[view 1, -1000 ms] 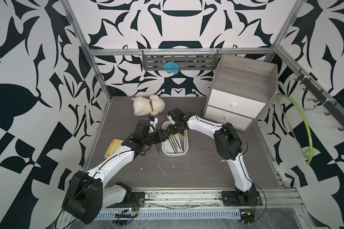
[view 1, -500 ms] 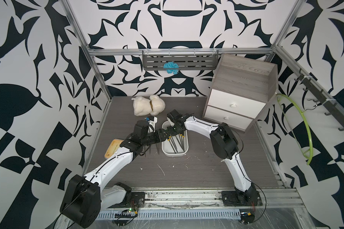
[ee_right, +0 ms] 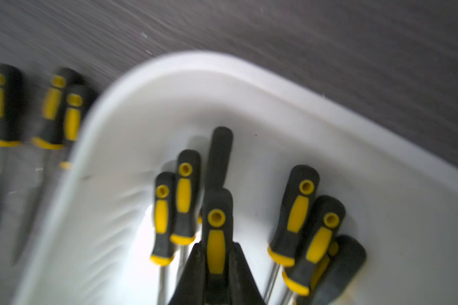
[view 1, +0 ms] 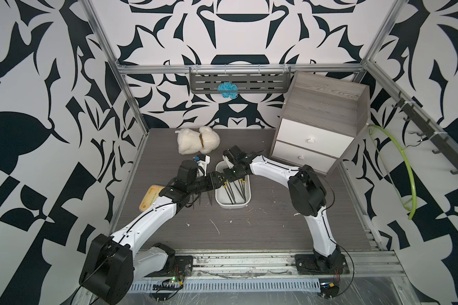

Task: Take the file tool out of the storage box
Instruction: Pick up the file tool from the storage box.

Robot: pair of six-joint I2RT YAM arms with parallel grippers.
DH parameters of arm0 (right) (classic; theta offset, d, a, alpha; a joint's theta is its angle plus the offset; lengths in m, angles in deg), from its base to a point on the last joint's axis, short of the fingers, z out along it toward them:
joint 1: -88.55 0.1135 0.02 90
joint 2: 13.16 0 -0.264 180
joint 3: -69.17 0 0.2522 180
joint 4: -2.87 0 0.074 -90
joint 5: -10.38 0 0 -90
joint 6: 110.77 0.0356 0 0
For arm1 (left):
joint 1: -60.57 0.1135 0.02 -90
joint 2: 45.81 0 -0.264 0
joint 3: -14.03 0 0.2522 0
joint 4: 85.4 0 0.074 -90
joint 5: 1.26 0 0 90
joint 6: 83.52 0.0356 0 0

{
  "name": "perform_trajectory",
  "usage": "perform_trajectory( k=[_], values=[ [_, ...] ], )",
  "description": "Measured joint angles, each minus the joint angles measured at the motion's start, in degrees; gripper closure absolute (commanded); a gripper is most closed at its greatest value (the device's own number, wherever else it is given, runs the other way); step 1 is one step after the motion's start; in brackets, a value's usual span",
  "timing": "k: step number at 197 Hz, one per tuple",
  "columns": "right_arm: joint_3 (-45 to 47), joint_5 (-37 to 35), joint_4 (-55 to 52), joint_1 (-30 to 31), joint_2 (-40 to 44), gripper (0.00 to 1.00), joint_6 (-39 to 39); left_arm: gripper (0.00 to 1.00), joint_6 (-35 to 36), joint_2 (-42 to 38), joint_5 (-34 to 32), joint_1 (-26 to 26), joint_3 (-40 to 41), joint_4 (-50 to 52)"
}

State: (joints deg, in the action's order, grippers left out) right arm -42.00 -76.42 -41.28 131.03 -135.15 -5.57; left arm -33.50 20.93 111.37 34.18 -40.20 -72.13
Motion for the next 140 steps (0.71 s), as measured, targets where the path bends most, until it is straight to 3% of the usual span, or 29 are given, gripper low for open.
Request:
perform_trajectory(
  k=[78,140],
  values=[
    [11.98,3.32,9.68,0.0,17.66,1.0,1.62,0.45,-0.76,-0.37,1.2,-1.42,0.66,-1.44],
    [21.46,7.5,16.65,-0.81,27.71,1.0,4.13,0.45,-0.42,0.42,0.98,-7.26,0.66,-3.32]
  ],
)
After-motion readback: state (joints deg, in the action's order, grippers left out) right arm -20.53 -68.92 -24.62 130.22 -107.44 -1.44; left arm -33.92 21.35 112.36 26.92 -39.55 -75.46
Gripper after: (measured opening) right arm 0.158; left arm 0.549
